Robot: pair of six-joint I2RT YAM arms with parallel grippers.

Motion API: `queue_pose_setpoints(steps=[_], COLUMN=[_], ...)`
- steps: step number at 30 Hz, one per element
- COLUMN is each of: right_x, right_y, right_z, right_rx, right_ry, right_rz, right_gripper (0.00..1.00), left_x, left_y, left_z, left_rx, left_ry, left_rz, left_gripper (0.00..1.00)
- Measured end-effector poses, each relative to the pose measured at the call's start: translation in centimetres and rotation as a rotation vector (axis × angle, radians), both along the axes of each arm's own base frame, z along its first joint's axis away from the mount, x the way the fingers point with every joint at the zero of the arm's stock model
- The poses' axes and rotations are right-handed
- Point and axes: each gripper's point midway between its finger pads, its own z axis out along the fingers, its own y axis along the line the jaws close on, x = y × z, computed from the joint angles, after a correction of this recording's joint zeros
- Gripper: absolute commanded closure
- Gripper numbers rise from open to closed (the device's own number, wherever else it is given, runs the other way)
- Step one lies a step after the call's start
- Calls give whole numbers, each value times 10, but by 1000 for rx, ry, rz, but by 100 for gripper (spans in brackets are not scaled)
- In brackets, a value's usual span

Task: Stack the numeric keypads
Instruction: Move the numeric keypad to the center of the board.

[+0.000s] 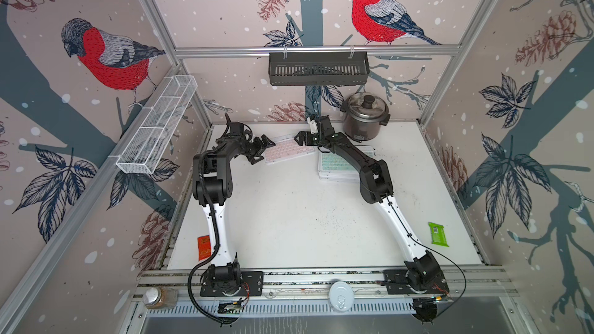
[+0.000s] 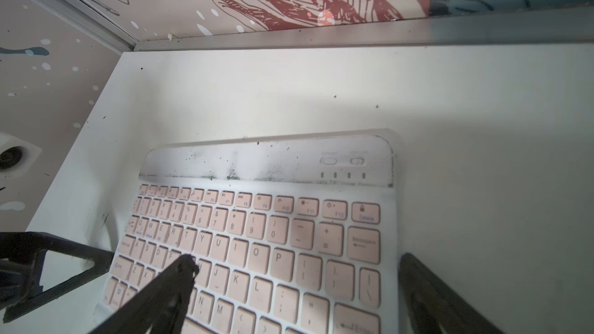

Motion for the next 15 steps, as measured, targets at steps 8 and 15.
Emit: queue_pose_setpoints(steps=[8, 15], right_x=[-8, -25], right_y=[10, 35], right_z=[0, -2], right_rx=[-4, -10], right_ry=[8, 1], right_rz=[19, 47], right_gripper=[1, 1], left_x=[-10, -21], left_y=[5, 23], left_z=[0, -1], left_rx=[4, 6], left_ry=[8, 27], left_rz=[14, 52], left_gripper=[1, 1])
